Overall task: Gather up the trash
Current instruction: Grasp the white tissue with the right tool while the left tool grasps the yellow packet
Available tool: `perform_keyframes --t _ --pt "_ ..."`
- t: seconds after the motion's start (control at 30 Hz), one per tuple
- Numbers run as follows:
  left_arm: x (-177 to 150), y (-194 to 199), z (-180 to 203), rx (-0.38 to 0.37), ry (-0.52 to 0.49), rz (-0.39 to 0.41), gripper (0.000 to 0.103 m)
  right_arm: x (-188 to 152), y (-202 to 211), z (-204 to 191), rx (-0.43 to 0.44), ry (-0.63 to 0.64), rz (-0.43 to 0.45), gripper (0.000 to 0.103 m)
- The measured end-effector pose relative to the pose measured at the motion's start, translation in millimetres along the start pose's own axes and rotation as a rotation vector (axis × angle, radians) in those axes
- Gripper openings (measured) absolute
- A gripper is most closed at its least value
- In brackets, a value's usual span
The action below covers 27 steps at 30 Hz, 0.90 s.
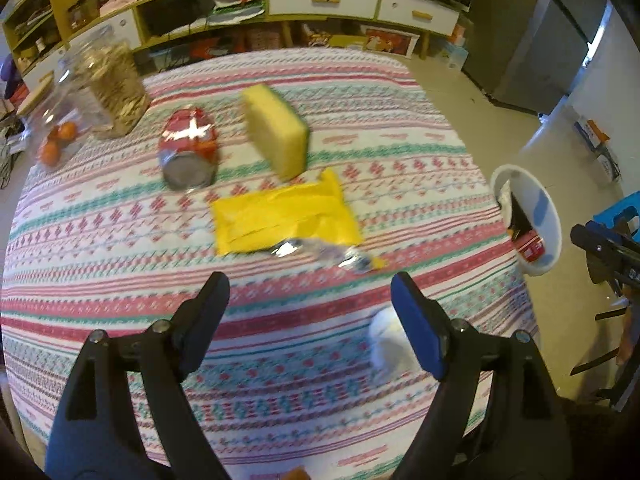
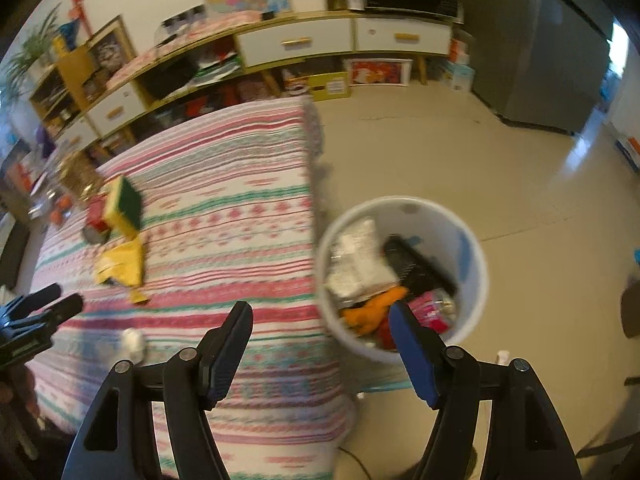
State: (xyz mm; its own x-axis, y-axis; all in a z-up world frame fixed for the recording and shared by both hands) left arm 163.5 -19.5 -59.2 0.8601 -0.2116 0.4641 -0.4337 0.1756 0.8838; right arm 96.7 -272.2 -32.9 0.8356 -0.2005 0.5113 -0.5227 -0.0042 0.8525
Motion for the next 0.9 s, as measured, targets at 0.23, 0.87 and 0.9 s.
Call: perform_keyframes --t 0.23,0.87,0.9 --pt "-15 1 -41 0.046 0.043 -0.031 0.091 -15 2 -63 0.072 0.130 -0.012 0.073" --pt "-47 14 -124 0.097 0.132 -0.066 0.092 -42 -58 -169 0.173 0.263 -0.148 0.074" --pt "-48 14 -126 0.093 0.133 -0.070 0.092 -43 -63 -172 0.169 0.267 -0.158 0.074"
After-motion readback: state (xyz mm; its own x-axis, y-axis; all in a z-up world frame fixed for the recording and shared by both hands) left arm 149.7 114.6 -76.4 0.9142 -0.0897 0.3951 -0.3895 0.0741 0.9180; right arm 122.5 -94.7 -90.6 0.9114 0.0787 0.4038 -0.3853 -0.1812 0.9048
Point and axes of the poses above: each gripper's, at about its wrist camera, not at the fingertips, and y roughly against the way its jaws point, z to its right, x to its top, the point moved 2 cm from there along -y, roughly the way its jaws point, and after that the axes turned 1 degree about x, right-handed, at the moved point
